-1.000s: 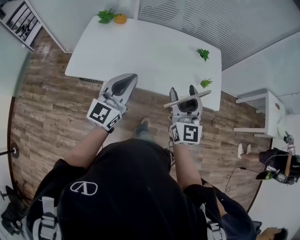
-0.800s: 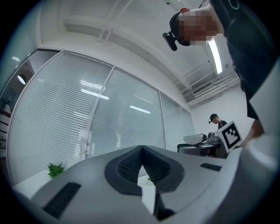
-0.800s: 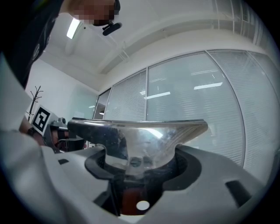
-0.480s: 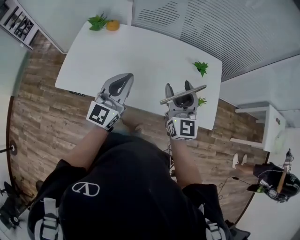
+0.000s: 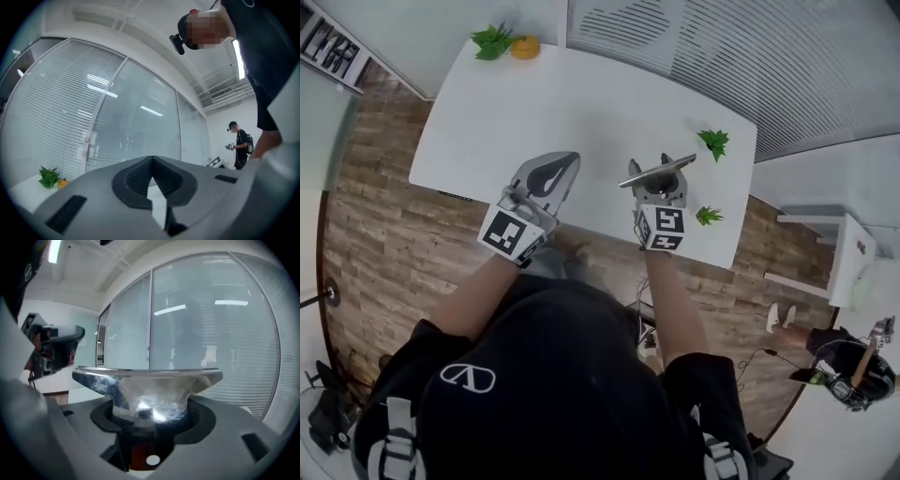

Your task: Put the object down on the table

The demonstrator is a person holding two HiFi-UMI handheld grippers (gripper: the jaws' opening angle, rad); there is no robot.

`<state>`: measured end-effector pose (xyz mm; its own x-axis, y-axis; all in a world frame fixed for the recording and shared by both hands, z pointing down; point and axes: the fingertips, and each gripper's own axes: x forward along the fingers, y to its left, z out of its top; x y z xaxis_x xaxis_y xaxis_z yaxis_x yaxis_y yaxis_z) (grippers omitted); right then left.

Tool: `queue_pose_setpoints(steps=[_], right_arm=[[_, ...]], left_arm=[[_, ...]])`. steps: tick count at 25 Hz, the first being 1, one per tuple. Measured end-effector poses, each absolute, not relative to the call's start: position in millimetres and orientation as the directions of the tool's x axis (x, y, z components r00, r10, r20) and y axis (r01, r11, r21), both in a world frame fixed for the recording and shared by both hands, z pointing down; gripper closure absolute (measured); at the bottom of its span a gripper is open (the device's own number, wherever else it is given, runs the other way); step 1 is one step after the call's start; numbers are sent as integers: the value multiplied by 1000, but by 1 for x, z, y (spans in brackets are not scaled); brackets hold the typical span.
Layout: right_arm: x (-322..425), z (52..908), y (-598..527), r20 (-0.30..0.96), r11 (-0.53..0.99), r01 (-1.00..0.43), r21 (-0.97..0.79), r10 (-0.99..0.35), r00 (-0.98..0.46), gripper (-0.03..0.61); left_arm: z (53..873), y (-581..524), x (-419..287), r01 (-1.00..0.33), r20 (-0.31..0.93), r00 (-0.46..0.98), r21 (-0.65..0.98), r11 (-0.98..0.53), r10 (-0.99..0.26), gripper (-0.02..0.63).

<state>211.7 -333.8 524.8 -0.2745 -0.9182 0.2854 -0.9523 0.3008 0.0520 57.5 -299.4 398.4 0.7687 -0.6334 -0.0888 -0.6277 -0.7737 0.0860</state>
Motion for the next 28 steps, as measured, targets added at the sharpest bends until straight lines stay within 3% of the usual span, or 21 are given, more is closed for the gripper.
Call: queue_pose_setpoints(steps=[6, 14, 19, 28], right_arm=[[211, 630, -365, 552, 352, -936, 25, -785, -281, 287], [213, 729, -375, 840, 442, -897, -23, -478, -257, 287], [217, 754, -371, 920, 481, -875, -49, -320, -228, 285], [218, 771, -365, 945, 480, -874, -81, -241, -220, 272]], left_arm=[[408, -319, 47, -658, -79, 742, 106, -745, -666, 609], [418, -330, 36, -679, -55, 724, 118, -724, -688, 609], [422, -334, 35, -685, -47, 718, 126, -717, -694, 609], [426, -339, 34, -689, -31, 716, 129, -713, -697, 609]])
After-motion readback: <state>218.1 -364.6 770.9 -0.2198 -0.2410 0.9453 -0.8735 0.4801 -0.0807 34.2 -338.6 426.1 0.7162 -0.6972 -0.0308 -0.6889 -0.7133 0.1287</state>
